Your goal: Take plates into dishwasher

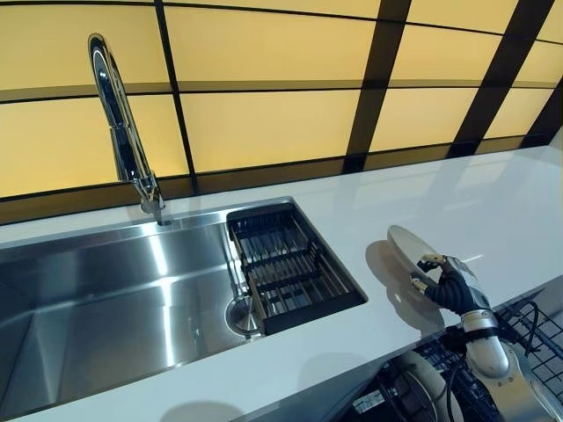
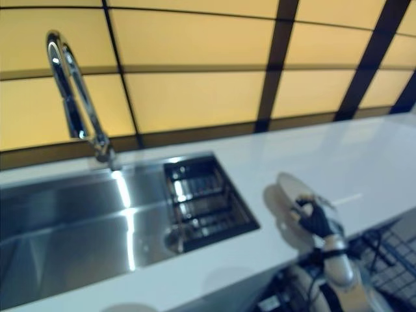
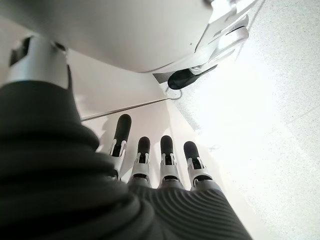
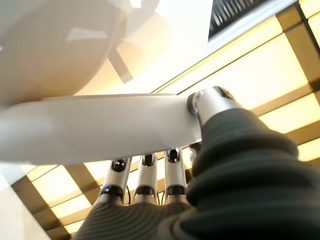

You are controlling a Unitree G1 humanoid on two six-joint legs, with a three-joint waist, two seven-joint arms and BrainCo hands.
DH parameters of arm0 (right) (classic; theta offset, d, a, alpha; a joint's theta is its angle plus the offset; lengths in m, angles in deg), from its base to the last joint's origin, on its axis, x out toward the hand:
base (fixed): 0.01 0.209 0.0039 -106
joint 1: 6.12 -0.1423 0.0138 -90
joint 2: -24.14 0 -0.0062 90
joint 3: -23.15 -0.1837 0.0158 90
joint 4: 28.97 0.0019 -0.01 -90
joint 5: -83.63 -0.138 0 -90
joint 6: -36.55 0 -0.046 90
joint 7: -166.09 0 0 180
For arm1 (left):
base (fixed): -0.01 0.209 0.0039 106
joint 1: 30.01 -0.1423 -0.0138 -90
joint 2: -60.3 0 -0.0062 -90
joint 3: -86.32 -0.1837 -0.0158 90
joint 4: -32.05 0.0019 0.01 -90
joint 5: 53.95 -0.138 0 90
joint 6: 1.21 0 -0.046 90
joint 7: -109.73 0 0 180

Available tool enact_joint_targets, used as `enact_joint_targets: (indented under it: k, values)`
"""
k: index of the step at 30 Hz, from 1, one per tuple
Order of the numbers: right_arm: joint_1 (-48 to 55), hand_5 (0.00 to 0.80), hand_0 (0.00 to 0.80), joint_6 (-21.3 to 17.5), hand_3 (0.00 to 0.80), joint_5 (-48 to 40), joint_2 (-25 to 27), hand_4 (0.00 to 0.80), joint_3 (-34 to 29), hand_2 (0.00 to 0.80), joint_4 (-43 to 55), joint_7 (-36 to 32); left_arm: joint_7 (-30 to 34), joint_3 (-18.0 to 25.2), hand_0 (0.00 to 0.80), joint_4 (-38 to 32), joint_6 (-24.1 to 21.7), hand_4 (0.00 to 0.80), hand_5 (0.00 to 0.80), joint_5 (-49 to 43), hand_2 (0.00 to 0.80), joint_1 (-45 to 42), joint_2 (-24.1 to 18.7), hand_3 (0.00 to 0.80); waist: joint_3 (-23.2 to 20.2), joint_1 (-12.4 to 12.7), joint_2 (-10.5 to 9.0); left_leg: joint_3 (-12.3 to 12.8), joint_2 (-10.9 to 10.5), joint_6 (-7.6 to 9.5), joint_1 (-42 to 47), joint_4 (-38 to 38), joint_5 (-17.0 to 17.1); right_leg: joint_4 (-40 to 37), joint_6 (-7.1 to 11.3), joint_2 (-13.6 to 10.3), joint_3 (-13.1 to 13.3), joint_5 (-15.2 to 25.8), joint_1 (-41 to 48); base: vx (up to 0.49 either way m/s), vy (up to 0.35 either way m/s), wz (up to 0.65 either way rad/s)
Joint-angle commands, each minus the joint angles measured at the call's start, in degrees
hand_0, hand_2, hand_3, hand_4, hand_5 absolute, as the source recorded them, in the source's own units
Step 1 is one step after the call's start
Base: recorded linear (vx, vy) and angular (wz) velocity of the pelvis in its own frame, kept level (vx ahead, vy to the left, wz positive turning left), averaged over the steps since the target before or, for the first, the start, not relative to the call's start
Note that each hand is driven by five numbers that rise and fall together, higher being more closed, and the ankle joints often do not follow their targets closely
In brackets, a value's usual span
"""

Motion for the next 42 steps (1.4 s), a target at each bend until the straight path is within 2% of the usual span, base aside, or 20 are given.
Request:
enact_joint_targets:
  k: [1, 5, 9, 16, 19, 33, 38, 42]
  values:
    - [-5.9, 0.8, 0.8, -2.2, 0.8, -2.3, 2.0, 0.8, -3.8, 0.8, 3.2, 2.6, 1.0, 0.7, 0.0, -1.3, -1.9, 0.0, 0.0, -3.7, 0.0, 2.4, -0.3, 0.0, -0.4, 1.6, -1.17, -1.2, -3.2, 2.39, 4.3, 0.5, -7.9, 0.5, 3.05, -0.4, 3.1, 18.4, -11.2, 0.0, 0.0, 0.0]
    - [-6.6, 0.8, 0.8, -2.1, 0.8, -3.5, 2.5, 0.8, -5.0, 0.8, 3.2, 3.0, 0.8, 0.7, 0.0, -0.6, -2.2, 0.0, 0.0, -3.8, 0.0, 2.4, -0.2, 0.0, -0.6, 1.7, -1.34, -1.3, -3.3, 2.37, 4.5, 0.4, -8.0, 0.3, 2.96, -0.4, 3.0, 18.4, -10.9, 0.0, 0.0, 0.0]
    - [-7.7, 0.8, 0.8, -1.9, 0.8, -8.7, 2.3, 0.8, -6.0, 0.8, 3.0, 2.9, 0.6, 0.4, 0.0, -0.4, -2.2, 0.0, 0.0, -3.9, 0.0, 2.3, 0.0, 0.0, -0.8, 1.9, -1.47, -1.5, -3.3, 2.28, 4.6, 0.4, -8.0, 0.1, 2.83, -0.5, 2.9, 18.3, -10.6, 0.0, 0.0, 0.0]
    - [-8.9, 0.8, 0.8, -3.9, 0.8, -14.2, 0.8, 0.8, -7.4, 0.8, 3.0, 4.7, 0.4, 0.0, 0.0, -0.2, -2.5, 0.0, 0.0, -4.0, 0.0, 1.9, 0.2, 0.0, -1.0, 2.1, -1.48, -1.7, -3.4, 2.21, 4.7, 0.3, -8.0, 0.0, 2.59, -0.6, 2.7, 18.3, -10.3, 0.0, 0.0, 0.0]
    - [-10.3, 0.8, 0.8, -6.0, 0.8, -17.4, -0.4, 0.8, -8.4, 0.8, 3.6, 6.2, 0.3, -0.2, 0.0, 0.1, -2.8, 0.0, 0.0, -3.9, 0.0, 1.8, 0.4, 0.0, -1.1, 2.1, -1.35, -1.7, -3.5, 2.18, 4.9, 0.3, -8.0, 0.0, 2.39, -0.7, 2.6, 18.2, -10.2, 0.0, 0.0, 0.0]
    - [-13.1, 0.8, 0.8, -8.3, 0.8, -19.4, 0.1, 0.8, -10.4, 0.8, 5.2, 9.0, 0.0, -0.7, 0.0, 0.1, -2.7, 0.0, 0.0, -3.6, 0.0, 1.4, 0.6, 0.0, -1.7, 2.2, -1.12, -1.8, -3.6, 2.0, 4.9, 0.3, -7.9, -0.4, 2.17, -0.8, 2.4, 17.9, -9.8, 0.0, 0.0, 0.0]
    - [-13.9, 0.8, 0.8, -9.6, 0.8, -25.4, -0.8, 0.8, -10.9, 0.8, 5.7, 9.1, -0.1, -0.9, 0.0, 0.3, -3.1, 0.0, 0.0, -3.2, 0.0, 1.3, 0.8, 0.0, -1.7, 2.1, -1.04, -1.7, -3.5, 1.89, 4.9, 0.2, -7.9, -0.5, 2.04, -0.8, 2.3, 17.8, -9.7, 0.0, 0.0, 0.0]
    - [-14.1, 0.8, 0.8, -11.4, 0.8, -34.0, -3.0, 0.8, -11.3, 0.8, 6.6, 7.9, -0.2, -1.2, 0.0, 0.2, -3.1, 0.0, 0.0, -2.5, 0.0, 1.2, 0.8, 0.0, -1.9, 1.9, -0.87, -1.6, -3.6, 1.9, 4.8, 0.2, -7.8, -0.7, 1.85, -0.7, 2.4, 17.7, -9.8, 0.0, 0.0, 0.0]
